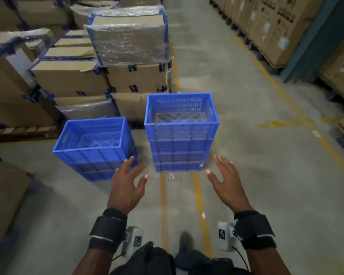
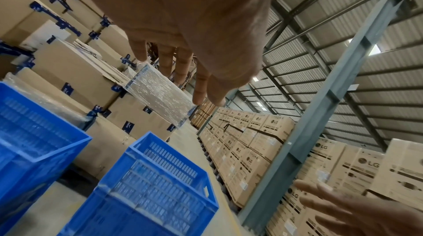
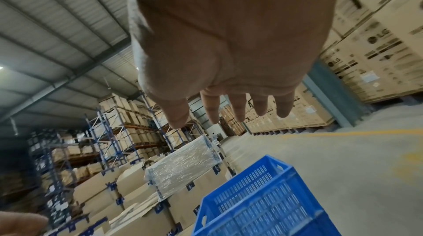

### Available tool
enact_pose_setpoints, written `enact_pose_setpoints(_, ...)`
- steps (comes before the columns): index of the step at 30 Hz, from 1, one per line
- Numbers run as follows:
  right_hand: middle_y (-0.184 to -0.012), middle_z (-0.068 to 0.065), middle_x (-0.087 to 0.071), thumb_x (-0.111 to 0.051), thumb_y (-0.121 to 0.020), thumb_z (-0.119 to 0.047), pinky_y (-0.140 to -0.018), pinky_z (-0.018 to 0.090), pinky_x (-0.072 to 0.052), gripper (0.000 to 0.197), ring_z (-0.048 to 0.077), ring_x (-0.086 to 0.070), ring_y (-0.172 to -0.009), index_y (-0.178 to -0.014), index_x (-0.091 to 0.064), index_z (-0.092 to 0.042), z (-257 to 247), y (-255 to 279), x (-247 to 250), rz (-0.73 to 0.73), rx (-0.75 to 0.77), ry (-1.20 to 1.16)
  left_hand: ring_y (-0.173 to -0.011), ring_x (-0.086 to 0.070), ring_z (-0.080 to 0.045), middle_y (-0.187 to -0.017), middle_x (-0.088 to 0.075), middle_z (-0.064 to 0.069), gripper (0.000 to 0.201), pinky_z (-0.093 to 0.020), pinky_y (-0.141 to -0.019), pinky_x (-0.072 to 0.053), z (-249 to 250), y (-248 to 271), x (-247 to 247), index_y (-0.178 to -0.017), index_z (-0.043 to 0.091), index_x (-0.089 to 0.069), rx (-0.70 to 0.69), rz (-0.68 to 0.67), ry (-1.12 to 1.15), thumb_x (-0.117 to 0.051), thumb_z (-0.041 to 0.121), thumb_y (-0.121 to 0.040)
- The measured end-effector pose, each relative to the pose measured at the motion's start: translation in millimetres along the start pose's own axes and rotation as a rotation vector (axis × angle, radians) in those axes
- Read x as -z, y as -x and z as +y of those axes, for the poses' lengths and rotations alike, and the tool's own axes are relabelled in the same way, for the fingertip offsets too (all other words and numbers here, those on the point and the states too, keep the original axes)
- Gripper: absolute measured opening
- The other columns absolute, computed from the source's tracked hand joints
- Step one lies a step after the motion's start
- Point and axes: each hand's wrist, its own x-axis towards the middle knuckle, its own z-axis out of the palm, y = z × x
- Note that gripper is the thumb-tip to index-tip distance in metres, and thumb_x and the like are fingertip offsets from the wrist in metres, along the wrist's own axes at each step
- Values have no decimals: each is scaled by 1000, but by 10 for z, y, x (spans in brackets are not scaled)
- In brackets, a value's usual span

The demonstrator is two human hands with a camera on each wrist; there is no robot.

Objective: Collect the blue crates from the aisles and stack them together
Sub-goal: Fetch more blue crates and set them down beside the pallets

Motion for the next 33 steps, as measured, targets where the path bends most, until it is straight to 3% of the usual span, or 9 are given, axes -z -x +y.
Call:
enact_pose_setpoints(8,-164,3,-29,-34,-83,-85,-123,34,-12,89,22,-18,-153,-153,-40,-30,-63,-2052,-154,-51,106,23,-132,-49,-35,-150,-48,-12,51,-56,-105,-41,-152,-1703,-358,-121,23,-70,79,-4,-43,-47,55,-89)
enact_pose_setpoints(13,-165,-2,-23,-44,-90,-72,-124,41,-16,78,20,-14,-154,-156,-33,-31,29,-3082,-369,-86,9,16,-128,-52,-36,-143,-53,-15,49,-56,-100,-42,-489,-2884,-780,-117,20,-72,33,-60,-57,-47,52,-89)
enact_pose_setpoints(15,-165,0,-26,-40,-88,-77,-123,43,-19,83,21,-18,-153,-156,-34,-31,80,-3477,-425,-81,-21,37,-127,-54,-37,-142,-53,-16,49,-59,-100,-43,-598,-3383,-903,-116,23,-72,62,-94,-55,-46,54,-89)
enact_pose_setpoints(18,-162,3,-32,-37,-85,-83,-122,47,-24,91,22,-24,-152,-155,-37,-25,158,-4021,-514,-91,-40,46,-133,-50,-35,-146,-51,-13,55,-58,-107,-37,-739,-4045,-1111,-118,26,-71,101,-157,-68,-41,60,-86)
enact_pose_setpoints(21,-156,12,-42,-46,-89,-70,-118,49,-29,84,28,-35,-146,-152,-42,-14,382,-4636,-616,-85,-98,98,-140,-43,-32,-150,-48,-11,64,-54,-112,-31,-913,-4711,-1392,-122,25,-70,90,-245,-105,-35,64,-85)
enact_pose_setpoints(27,-156,17,-41,-58,-99,-39,-117,43,-30,64,32,-37,-144,-153,-39,-11,907,-5550,-694,-192,-283,201,-135,-47,-36,-151,-47,-11,49,-53,-112,-31,-1310,-5570,-1923,-124,22,-69,168,-374,-197,-50,53,-90)
enact_pose_setpoints(29,-155,16,-41,-55,-97,-47,-115,42,-32,67,33,-38,-143,-153,-39,-12,1107,-5818,-726,-276,-359,237,-137,-44,-36,-152,-45,-11,41,-52,-113,-30,-1461,-5703,-2122,-126,22,-67,211,-440,-292,-59,45,-93)
enact_pose_setpoints(31,-150,15,-47,-45,-85,-67,-108,43,-40,80,35,-46,-136,-148,-44,-18,1347,-6063,-795,-309,-422,250,-137,-40,-33,-150,-46,-10,42,-49,-113,-29,-1560,-5803,-2290,-128,23,-65,292,-479,-419,-59,45,-93)
enact_pose_setpoints(33,-151,17,-46,-44,-83,-68,-107,45,-42,84,38,-48,-133,-149,-40,-17,1540,-6243,-875,-327,-515,262,-135,-39,-32,-146,-47,-9,47,-47,-110,-28,-1653,-5871,-2438,-129,21,-62,390,-488,-530,-55,50,-92)
